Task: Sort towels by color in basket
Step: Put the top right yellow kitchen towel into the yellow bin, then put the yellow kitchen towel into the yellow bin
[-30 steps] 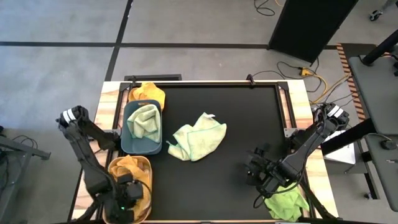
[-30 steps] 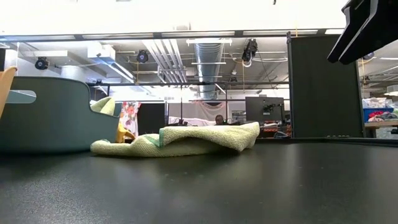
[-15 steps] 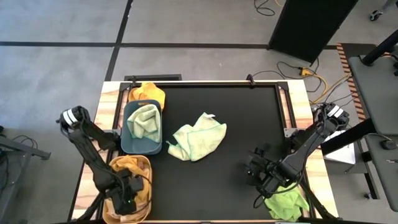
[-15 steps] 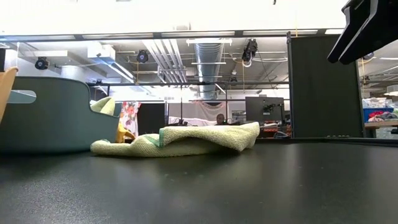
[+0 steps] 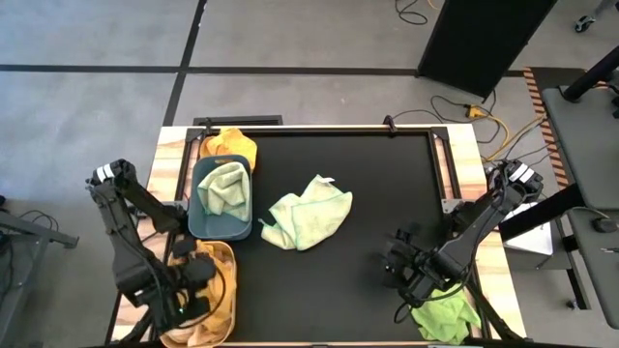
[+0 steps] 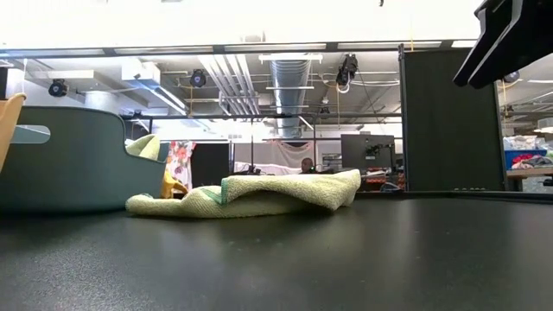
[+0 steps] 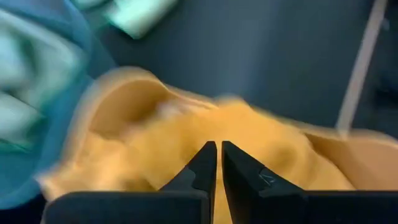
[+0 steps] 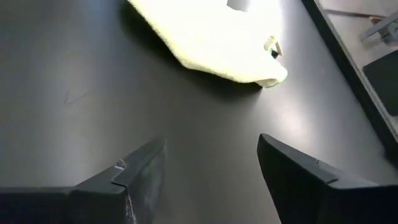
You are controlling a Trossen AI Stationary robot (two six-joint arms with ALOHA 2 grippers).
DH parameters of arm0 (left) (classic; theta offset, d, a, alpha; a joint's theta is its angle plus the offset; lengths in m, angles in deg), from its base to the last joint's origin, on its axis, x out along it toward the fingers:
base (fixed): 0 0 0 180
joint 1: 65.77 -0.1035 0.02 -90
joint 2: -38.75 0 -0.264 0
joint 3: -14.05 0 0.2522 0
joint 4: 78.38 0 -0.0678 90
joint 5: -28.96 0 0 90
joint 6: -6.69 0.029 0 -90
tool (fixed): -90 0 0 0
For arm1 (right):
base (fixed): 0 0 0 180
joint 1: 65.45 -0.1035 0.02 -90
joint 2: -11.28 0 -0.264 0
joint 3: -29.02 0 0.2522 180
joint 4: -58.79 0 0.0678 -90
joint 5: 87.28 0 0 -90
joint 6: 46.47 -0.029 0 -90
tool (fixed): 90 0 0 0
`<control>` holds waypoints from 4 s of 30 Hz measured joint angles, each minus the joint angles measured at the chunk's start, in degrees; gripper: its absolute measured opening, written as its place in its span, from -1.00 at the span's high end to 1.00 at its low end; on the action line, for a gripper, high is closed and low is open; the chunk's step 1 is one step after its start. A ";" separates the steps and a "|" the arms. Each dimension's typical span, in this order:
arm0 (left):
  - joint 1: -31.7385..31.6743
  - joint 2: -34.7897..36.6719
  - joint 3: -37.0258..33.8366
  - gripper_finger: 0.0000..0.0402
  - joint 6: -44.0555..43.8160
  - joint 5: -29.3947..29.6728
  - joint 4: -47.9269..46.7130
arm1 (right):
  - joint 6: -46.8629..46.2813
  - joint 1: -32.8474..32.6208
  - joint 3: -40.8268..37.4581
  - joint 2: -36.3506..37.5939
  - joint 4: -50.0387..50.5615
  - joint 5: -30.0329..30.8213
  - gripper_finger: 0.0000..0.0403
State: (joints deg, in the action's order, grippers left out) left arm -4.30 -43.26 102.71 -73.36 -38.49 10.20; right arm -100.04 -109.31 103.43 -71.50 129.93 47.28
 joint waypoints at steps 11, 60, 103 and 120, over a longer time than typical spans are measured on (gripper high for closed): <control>-1.17 -0.20 -16.47 0.99 -2.54 -10.55 10.70 | -1.57 0.00 -2.88 0.00 -1.28 0.47 -0.24; -75.96 7.30 -3.46 0.69 47.94 2.00 5.56 | -1.10 0.94 -2.94 0.00 -3.25 3.53 -0.51; -114.00 -3.02 -14.81 0.72 57.24 -20.55 23.25 | -1.94 0.90 -4.30 0.00 -5.42 3.11 -0.62; -102.24 11.80 -0.66 1.00 64.01 -24.37 24.10 | -1.94 0.90 -4.99 -0.01 -5.75 3.05 -0.62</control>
State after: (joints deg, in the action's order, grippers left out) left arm -106.54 -31.46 102.06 -9.35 -62.86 34.29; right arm -101.98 -108.41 98.44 -71.51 124.18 50.33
